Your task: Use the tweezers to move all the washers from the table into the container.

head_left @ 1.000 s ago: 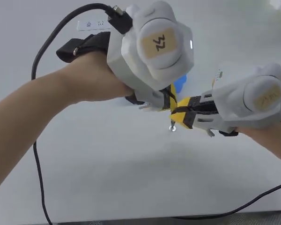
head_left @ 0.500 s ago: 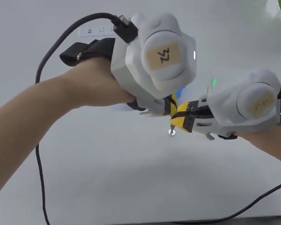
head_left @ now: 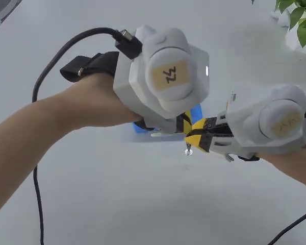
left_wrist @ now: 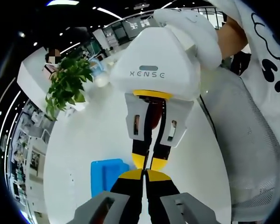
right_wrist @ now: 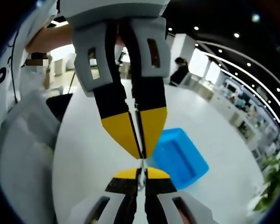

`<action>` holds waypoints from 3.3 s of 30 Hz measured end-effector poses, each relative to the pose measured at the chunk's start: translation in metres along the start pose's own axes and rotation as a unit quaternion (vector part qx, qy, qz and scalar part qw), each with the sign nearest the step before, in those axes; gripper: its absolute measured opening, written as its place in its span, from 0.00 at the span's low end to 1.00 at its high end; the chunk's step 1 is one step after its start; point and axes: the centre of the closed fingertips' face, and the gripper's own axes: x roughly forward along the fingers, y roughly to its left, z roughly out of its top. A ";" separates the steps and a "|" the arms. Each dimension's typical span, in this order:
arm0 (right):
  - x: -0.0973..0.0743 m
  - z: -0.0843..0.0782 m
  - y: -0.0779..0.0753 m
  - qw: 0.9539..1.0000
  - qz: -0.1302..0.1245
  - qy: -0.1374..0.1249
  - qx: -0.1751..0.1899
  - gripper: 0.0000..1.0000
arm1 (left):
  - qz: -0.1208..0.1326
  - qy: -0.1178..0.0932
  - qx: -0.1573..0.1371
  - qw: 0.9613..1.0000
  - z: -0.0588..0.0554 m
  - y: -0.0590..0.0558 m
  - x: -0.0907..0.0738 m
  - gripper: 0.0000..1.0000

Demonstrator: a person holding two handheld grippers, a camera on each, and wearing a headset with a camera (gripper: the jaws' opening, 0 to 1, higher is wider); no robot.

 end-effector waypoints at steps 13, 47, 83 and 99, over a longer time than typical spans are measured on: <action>0.003 0.018 -0.035 0.999 -0.027 -0.013 -0.018 0.00 | 0.030 0.010 0.031 0.999 0.003 0.034 -0.007 0.00; 0.048 -0.020 -0.079 0.999 -0.042 0.016 0.002 0.00 | 0.037 0.031 -0.009 0.999 -0.027 0.071 0.043 0.00; 0.017 0.016 -0.061 0.996 -0.054 -0.039 0.066 0.06 | 0.075 0.026 -0.025 0.997 -0.022 0.055 -0.005 0.00; -0.005 -0.004 0.018 0.999 -0.007 0.000 0.048 0.07 | 0.032 -0.021 -0.069 0.997 -0.014 -0.025 -0.021 0.00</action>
